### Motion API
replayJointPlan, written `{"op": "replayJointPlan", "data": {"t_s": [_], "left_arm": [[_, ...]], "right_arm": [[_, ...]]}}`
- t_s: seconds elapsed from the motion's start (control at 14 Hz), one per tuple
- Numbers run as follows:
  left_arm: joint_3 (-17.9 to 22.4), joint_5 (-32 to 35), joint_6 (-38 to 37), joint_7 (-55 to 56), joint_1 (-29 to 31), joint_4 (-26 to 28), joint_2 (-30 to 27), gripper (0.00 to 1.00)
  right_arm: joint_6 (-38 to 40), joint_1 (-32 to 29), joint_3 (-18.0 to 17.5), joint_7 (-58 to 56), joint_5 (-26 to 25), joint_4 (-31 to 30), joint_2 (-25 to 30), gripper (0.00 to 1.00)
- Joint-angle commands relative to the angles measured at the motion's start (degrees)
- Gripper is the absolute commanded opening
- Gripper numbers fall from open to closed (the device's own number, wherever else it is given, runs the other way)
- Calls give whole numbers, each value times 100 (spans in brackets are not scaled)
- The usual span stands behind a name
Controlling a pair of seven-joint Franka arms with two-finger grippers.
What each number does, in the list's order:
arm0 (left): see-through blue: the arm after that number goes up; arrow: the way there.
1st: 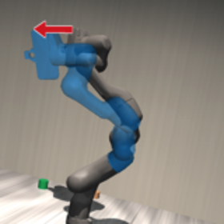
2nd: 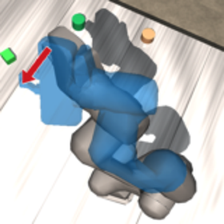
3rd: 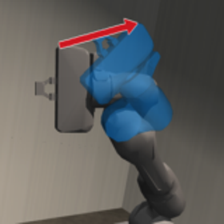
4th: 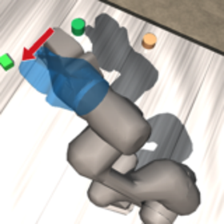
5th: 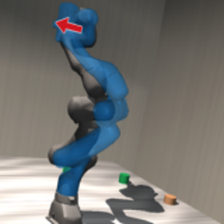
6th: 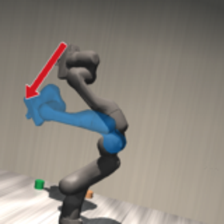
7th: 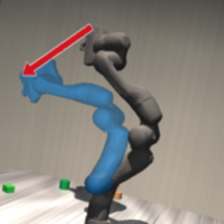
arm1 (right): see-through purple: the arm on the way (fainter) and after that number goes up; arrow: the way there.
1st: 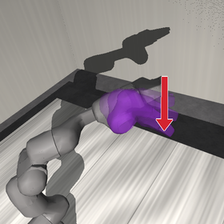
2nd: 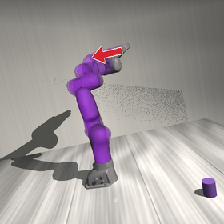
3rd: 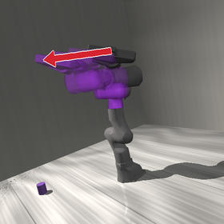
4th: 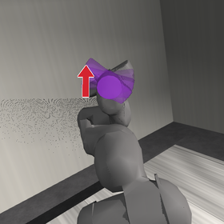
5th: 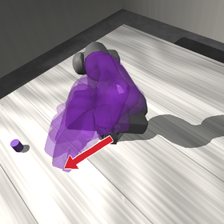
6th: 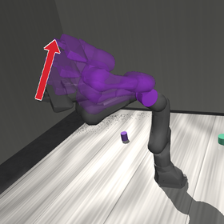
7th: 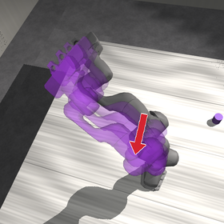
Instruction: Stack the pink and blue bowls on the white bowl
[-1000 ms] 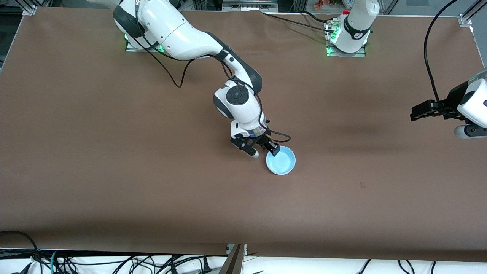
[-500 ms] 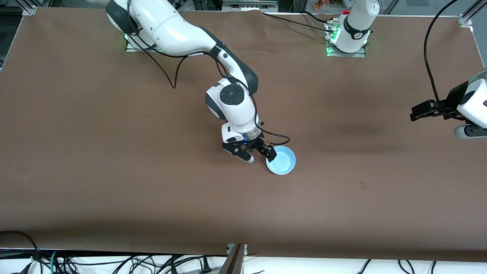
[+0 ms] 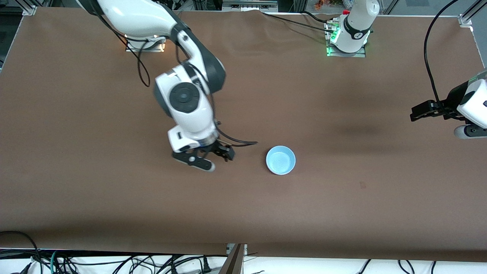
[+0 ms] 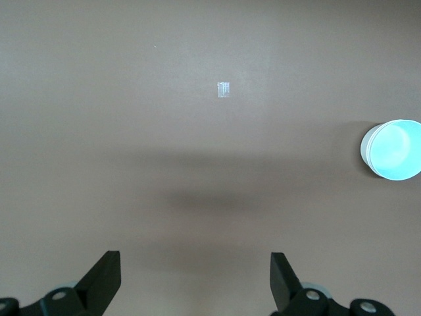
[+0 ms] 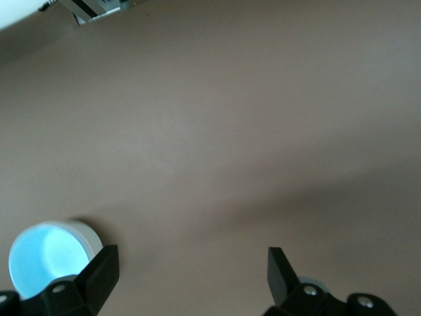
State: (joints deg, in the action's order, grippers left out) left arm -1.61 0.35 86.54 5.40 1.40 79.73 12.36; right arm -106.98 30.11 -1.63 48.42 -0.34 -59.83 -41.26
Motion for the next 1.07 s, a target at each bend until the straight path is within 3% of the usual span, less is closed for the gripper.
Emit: {"op": "replayJointPlan", "data": {"t_s": [0.0, 0.14, 0.5, 0.64, 1.0], "left_arm": [[-6, -96, -84, -4, 36, -81, 21, 100], [-6, -105, -84, -4, 27, -81, 21, 100], [-6, -140, -84, 5, 18, -81, 21, 100], [-6, -140, -84, 5, 27, -81, 21, 100], [-6, -140, -76, 5, 18, -81, 21, 100]], "right_arm": [[799, -496, -22, -1251, 341, -644, 968, 100], [1187, -743, 5, -2043, 350, -1002, 1468, 100], [1302, -1182, 321, -3538, 385, -2892, 3314, 100], [1538, -1262, 601, -4153, 385, -3008, 3606, 100], [2365, -1271, 945, -4217, 420, -2956, 3967, 100]]}}
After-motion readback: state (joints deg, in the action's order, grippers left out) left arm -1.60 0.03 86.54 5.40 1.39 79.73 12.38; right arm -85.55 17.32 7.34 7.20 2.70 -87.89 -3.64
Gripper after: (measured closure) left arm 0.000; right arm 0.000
